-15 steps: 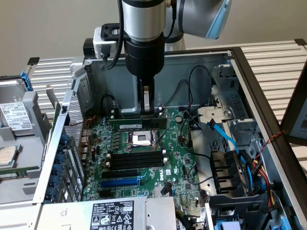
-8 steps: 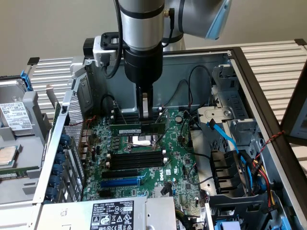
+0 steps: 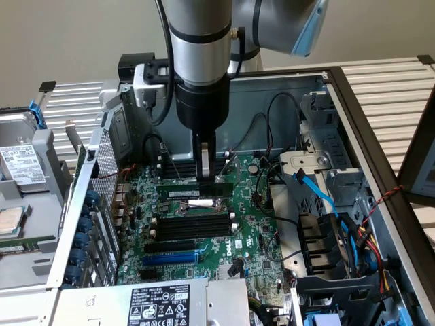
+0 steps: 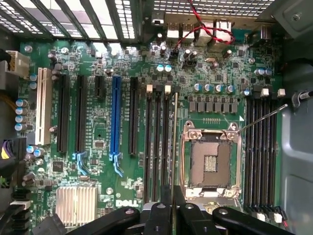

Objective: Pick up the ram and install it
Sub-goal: 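Insert the ram into the slot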

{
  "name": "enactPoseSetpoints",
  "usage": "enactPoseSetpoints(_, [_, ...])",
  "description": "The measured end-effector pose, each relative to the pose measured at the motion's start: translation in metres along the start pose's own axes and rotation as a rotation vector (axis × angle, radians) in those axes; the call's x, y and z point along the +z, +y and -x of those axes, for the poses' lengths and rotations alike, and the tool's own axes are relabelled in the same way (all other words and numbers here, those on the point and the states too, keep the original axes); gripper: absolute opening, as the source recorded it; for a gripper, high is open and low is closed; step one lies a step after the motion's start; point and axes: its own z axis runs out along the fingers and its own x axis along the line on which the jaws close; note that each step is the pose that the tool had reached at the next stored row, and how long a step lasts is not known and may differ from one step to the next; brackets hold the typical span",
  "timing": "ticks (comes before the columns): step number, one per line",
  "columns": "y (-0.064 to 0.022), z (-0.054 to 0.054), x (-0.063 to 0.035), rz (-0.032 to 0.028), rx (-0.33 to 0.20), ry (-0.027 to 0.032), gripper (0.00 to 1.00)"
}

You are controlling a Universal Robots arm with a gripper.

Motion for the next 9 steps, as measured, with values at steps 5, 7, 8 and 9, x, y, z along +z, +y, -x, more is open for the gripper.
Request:
enactPoseSetpoints(5, [0.0004, 0.0, 0.0091, 0.0, 0.0, 0.0, 0.14])
enactPoseSetpoints(7, [0.0011, 0.0, 0.0128, -0.0001, 0.0, -0.0001, 0.14])
enactPoseSetpoints(8, [0.0013, -0.001, 0.0146, 0.0, -0.001, 0.0, 0.14])
enactPoseSetpoints(9, [0.0015, -0.002, 0.0163, 0.0, -0.001, 0.0, 0.14])
